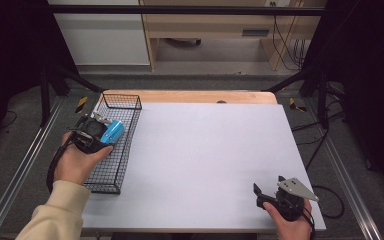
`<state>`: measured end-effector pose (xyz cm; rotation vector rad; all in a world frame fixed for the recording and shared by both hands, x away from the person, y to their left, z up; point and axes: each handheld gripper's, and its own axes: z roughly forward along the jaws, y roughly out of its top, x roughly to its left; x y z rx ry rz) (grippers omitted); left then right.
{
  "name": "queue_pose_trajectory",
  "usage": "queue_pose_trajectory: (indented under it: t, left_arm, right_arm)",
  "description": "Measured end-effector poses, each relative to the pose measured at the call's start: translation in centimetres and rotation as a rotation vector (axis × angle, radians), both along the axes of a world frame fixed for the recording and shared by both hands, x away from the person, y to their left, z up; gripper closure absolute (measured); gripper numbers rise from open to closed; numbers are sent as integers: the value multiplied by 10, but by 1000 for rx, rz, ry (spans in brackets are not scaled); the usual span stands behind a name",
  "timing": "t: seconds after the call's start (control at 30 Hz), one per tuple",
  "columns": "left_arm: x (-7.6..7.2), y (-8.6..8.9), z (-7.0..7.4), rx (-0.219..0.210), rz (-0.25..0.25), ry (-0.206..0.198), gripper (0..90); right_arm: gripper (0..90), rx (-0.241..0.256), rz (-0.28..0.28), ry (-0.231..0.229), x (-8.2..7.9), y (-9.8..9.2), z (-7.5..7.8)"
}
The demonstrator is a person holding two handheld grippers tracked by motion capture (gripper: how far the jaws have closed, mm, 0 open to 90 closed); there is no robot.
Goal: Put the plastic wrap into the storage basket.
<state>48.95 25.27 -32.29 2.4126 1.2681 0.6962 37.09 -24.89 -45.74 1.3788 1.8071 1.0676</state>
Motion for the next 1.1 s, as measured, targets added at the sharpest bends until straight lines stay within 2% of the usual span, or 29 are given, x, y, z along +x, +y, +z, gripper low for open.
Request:
queue_pose_trajectory:
  t: [0.1, 0.13, 0.2, 0.37, 0.5, 0.6, 0.93, 1.07, 1.1]
  left_arm:
    - [-3, -5, -2, 20, -35, -22, 419]
    - [-5, -8, -3, 29, -31, -22, 399]
    - [-8, -15, -6, 86, -56, -40, 355]
    - [-17, -32, -7, 142, -108, -81, 278]
    - [-24, -47, -4, 158, -157, -92, 234]
    - [-29, -60, -2, 189, -191, -103, 208]
    - [-43, -95, 0, 194, -289, -144, 64]
    - [-50, -107, -3, 161, -345, -179, 44]
    - [-52, -109, -4, 141, -360, -182, 45]
  right_arm:
    - [129, -11, 6, 1, 1, 2, -1]
    - [129, -13, 6, -1, 1, 2, 0]
    - [129, -15, 4, -4, 1, 2, 0]
    - [129, -20, -2, -13, 0, 2, 1]
    - [129, -23, -1, -13, 0, 2, 1]
    - [129, -26, -2, -16, -1, 2, 1]
    - [128, -28, -2, -17, -1, 2, 2]
    - [127, -35, 0, -20, -1, 2, 3]
    - [126, -35, 1, -21, -1, 2, 3]
